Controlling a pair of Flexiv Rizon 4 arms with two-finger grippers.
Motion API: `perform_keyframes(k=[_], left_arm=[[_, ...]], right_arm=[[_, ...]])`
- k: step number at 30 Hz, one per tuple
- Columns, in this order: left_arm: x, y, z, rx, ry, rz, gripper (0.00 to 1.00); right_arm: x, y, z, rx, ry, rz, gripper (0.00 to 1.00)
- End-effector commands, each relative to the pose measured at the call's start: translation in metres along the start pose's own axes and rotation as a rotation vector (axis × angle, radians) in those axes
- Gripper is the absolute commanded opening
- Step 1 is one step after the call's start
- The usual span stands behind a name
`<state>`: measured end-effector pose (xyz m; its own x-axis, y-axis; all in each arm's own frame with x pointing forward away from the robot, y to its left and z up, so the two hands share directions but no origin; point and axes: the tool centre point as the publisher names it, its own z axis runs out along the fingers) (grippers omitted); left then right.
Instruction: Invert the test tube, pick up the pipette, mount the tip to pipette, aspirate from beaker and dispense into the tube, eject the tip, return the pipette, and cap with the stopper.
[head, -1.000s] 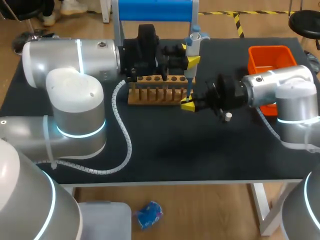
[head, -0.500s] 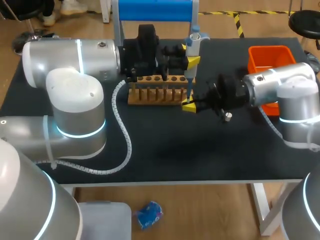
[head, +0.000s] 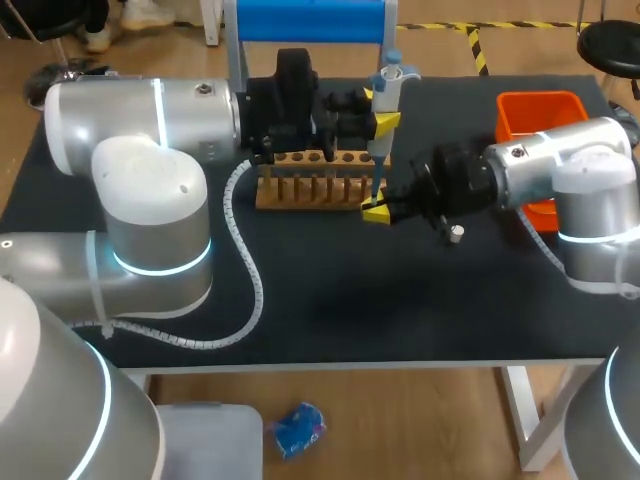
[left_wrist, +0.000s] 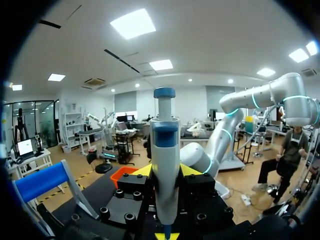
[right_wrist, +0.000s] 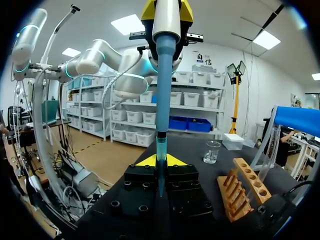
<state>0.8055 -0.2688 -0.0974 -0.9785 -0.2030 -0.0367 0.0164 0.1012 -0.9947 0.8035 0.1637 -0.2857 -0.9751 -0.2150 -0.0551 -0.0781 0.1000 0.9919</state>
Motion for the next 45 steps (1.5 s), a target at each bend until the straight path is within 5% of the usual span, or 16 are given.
perform_keyframes(k=[1,45], left_arm=[[0.000,0.002,0.001,0.006,-0.003,0.002,0.00],[0.000,0.002,0.001,0.006,-0.003,0.002,0.00]], right_arm=[[0.003,0.000,0.002,-0.005,-0.001,0.003,0.00],[-0.008,0.020,-0.001,-0.073,-0.021,-0.046,0.00]])
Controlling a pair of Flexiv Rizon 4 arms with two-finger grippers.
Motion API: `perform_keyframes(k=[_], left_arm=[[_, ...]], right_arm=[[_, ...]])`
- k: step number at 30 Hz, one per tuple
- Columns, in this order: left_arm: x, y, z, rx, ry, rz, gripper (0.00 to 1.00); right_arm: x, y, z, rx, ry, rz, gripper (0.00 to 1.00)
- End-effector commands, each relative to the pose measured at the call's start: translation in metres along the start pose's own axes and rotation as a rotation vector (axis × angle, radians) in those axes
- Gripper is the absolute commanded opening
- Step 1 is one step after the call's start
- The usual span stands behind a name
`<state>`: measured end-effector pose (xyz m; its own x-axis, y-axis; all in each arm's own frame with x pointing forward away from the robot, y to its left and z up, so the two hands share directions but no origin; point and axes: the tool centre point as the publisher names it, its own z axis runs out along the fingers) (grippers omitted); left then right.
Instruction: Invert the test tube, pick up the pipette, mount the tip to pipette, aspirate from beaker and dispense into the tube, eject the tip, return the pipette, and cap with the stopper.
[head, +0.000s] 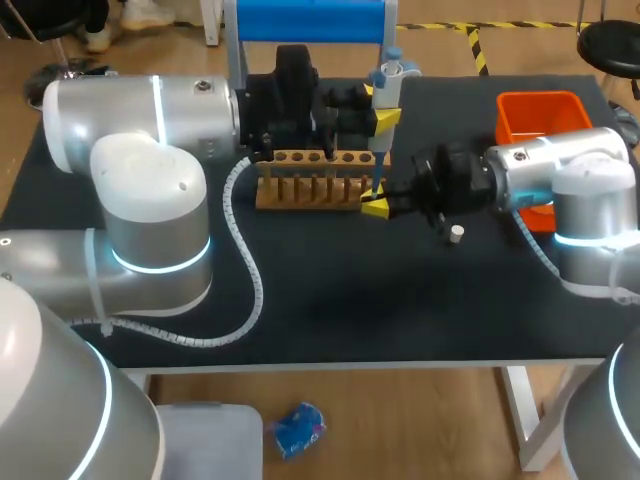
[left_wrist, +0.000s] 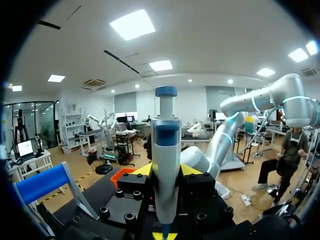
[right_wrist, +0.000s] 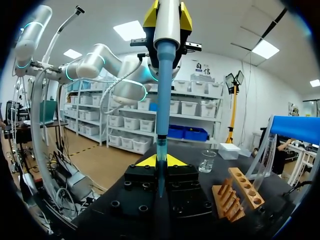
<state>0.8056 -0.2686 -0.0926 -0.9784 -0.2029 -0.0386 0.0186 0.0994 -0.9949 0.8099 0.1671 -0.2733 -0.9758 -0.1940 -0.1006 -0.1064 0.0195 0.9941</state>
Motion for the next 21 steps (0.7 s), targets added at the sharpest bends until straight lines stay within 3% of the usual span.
perform_keyframes(k=[1,21], left_arm=[[0.000,0.007,0.002,0.004,-0.003,0.000,0.00],[0.000,0.007,0.002,0.004,-0.003,0.000,0.00]], right_arm=[[0.000,0.009,-0.001,-0.001,0.005,-0.003,0.00],[-0.001,0.021,-0.002,0.000,0.010,-0.021,0.00]])
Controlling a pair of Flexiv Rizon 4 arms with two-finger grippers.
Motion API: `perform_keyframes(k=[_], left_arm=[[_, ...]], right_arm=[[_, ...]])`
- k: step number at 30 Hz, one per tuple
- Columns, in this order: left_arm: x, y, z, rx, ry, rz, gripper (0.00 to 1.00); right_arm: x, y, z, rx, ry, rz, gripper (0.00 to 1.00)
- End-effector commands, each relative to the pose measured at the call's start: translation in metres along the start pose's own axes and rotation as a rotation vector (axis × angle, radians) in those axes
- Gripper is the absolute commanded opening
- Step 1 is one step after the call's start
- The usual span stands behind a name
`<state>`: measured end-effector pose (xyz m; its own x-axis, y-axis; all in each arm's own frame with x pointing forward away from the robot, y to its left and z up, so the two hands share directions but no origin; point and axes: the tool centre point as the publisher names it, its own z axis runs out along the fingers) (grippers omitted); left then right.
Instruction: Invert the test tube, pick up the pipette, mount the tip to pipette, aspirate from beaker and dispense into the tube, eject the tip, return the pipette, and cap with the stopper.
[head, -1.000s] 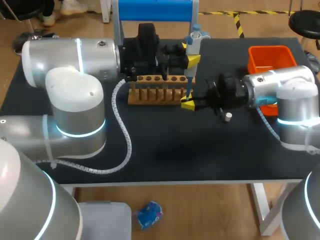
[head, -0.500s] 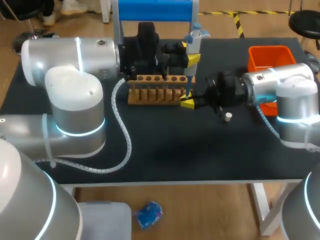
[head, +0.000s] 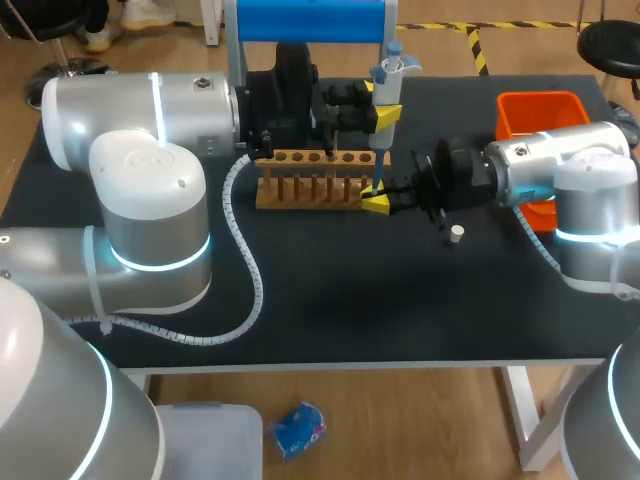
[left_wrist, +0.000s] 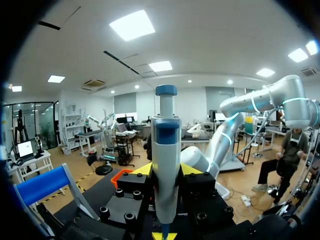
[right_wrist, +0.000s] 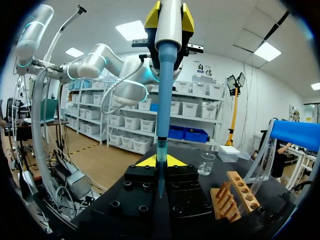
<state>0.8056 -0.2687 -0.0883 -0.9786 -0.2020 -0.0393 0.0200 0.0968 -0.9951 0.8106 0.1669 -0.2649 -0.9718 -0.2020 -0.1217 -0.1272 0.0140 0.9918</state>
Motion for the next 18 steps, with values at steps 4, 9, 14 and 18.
perform_keyframes(k=[4,9,14,18], left_arm=[[0.001,0.011,0.002,0.001,-0.004,-0.001,0.00],[0.001,0.011,0.002,0.001,-0.004,-0.001,0.00],[0.001,0.011,0.002,0.001,-0.004,-0.001,0.00],[-0.006,0.011,-0.008,-0.001,-0.043,0.019,0.00]], right_arm=[[0.004,0.010,-0.003,0.002,0.015,0.033,1.00],[0.013,0.005,-0.010,0.032,0.029,0.076,1.00],[0.022,0.002,-0.021,0.093,0.049,0.137,1.00],[0.027,0.003,-0.029,0.129,0.063,0.157,1.00]])
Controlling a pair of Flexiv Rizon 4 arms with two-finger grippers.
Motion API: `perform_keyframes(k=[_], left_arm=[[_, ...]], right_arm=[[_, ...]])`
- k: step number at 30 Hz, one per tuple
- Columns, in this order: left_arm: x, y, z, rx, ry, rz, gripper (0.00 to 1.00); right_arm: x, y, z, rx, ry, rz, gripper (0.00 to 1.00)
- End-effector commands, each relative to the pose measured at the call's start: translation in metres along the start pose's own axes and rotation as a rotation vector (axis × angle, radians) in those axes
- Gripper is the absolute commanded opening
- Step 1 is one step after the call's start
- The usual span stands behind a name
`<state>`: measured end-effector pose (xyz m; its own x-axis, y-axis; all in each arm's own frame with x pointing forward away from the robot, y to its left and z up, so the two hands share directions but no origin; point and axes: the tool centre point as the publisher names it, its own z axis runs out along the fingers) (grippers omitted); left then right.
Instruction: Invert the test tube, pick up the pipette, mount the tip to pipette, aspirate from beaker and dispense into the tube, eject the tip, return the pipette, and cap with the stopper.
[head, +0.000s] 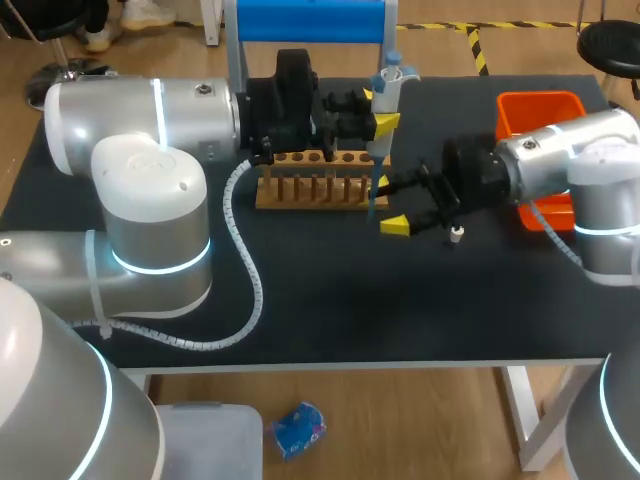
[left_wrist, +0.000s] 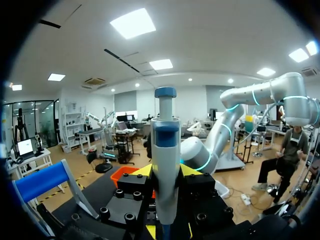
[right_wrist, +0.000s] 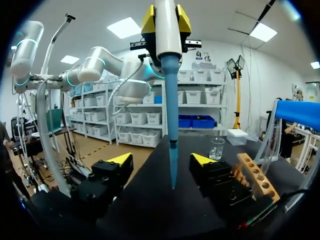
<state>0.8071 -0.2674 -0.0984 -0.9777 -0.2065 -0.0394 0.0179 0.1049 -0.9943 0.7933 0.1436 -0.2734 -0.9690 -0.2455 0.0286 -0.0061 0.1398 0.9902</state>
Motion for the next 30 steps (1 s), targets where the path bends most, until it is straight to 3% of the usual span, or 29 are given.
perform_keyframes(k=[1,8,27,30], left_arm=[[-0.007,-0.001,-0.013,0.013,-0.056,0.027,0.00],[-0.020,0.001,-0.055,-0.006,-0.144,0.025,0.00],[-0.020,0.001,-0.055,-0.006,-0.144,0.025,0.00],[-0.028,0.004,-0.066,-0.003,-0.103,0.044,0.00]], right_arm=[[0.008,0.008,-0.013,0.041,0.009,0.017,1.00],[0.017,0.010,-0.021,0.104,0.035,0.032,1.00],[0.017,0.010,-0.021,0.104,0.035,0.032,1.00],[0.018,0.010,-0.021,0.107,0.030,0.032,1.00]])
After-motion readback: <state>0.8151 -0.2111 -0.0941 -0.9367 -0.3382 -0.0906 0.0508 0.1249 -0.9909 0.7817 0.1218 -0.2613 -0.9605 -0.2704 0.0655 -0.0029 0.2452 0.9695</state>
